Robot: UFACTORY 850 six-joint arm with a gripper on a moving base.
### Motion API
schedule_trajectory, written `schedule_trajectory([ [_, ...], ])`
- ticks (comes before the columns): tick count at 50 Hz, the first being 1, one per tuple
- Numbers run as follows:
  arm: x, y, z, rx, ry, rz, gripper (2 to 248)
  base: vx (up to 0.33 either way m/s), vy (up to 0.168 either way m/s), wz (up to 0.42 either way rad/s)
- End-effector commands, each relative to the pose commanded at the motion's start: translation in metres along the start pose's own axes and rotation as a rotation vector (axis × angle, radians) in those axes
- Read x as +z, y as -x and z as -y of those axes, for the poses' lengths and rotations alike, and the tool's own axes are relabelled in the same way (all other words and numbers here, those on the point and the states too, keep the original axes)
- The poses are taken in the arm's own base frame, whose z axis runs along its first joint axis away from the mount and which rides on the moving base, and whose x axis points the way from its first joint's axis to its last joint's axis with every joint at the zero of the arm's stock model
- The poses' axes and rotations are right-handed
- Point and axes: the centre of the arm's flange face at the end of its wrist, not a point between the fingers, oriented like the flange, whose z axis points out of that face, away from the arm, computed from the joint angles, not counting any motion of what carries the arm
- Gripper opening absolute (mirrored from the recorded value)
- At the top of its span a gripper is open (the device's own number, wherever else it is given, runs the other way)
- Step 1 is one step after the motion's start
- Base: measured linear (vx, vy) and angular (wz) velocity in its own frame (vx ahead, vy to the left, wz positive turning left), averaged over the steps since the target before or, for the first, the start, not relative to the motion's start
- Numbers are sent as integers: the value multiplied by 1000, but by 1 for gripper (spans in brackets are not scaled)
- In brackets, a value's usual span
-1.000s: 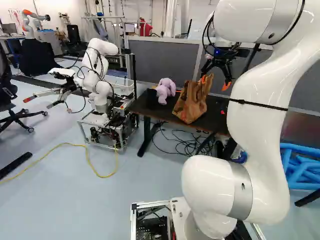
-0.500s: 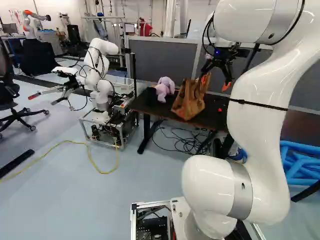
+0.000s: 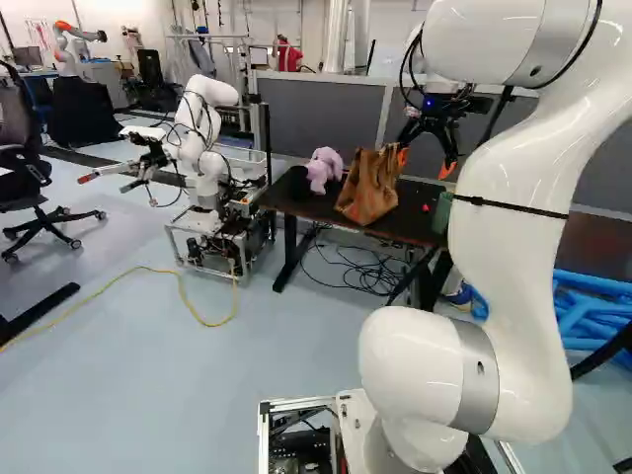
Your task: Pick up the bag on the ground and place it on the table
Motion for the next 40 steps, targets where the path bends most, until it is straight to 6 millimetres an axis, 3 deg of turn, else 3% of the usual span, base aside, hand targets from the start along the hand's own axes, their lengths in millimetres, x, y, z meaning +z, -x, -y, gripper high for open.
schedule_trajectory([
  [14,0,0,0,0,0,0,247,-135,0,13],
  [40,0,0,0,-2,-1,-1,247,3,0,0],
])
